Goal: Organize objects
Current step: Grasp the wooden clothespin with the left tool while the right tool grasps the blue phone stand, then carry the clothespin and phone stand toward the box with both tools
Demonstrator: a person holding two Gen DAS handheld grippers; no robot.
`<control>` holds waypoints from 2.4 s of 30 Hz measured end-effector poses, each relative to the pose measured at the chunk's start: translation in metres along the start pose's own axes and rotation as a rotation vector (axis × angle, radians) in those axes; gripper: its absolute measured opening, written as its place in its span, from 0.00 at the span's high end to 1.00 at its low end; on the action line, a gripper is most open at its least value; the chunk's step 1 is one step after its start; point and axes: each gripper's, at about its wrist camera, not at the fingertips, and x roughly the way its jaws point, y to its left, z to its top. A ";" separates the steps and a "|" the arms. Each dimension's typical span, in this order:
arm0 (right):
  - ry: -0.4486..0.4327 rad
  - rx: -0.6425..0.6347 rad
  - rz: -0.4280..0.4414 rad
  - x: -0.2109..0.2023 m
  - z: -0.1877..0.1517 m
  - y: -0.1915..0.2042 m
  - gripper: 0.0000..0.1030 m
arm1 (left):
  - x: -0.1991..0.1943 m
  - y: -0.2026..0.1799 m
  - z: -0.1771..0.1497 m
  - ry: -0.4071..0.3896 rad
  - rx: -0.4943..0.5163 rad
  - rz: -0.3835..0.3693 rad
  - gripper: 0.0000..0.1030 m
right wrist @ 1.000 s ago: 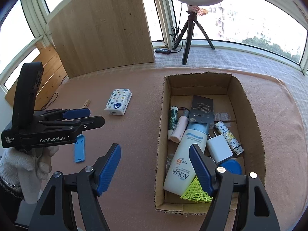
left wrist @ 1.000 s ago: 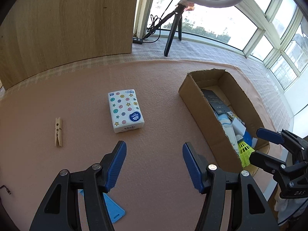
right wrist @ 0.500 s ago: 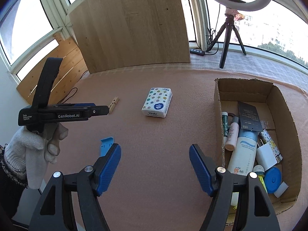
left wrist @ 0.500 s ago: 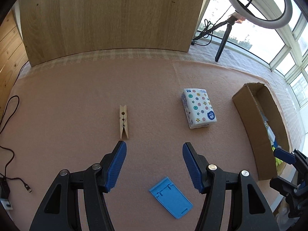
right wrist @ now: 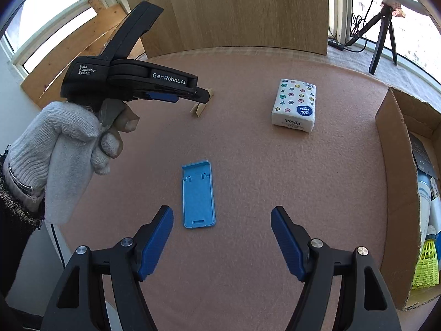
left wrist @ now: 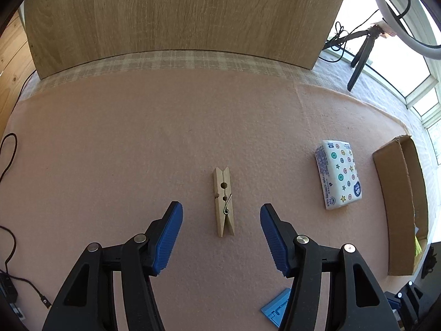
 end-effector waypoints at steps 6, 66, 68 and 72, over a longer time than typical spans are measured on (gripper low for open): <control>0.018 -0.006 -0.007 0.008 0.006 0.007 0.32 | 0.017 0.001 0.006 0.018 0.000 0.008 0.53; 0.185 -0.236 -0.122 0.074 0.023 0.040 0.68 | -0.054 0.035 -0.174 -0.061 -0.129 -0.059 0.87; 0.178 -0.220 -0.109 0.072 0.022 0.036 0.68 | -0.056 0.036 -0.175 -0.056 -0.133 -0.061 0.87; 0.158 -0.192 -0.091 0.062 0.017 0.027 0.68 | -0.060 0.034 -0.179 -0.055 -0.140 -0.077 0.87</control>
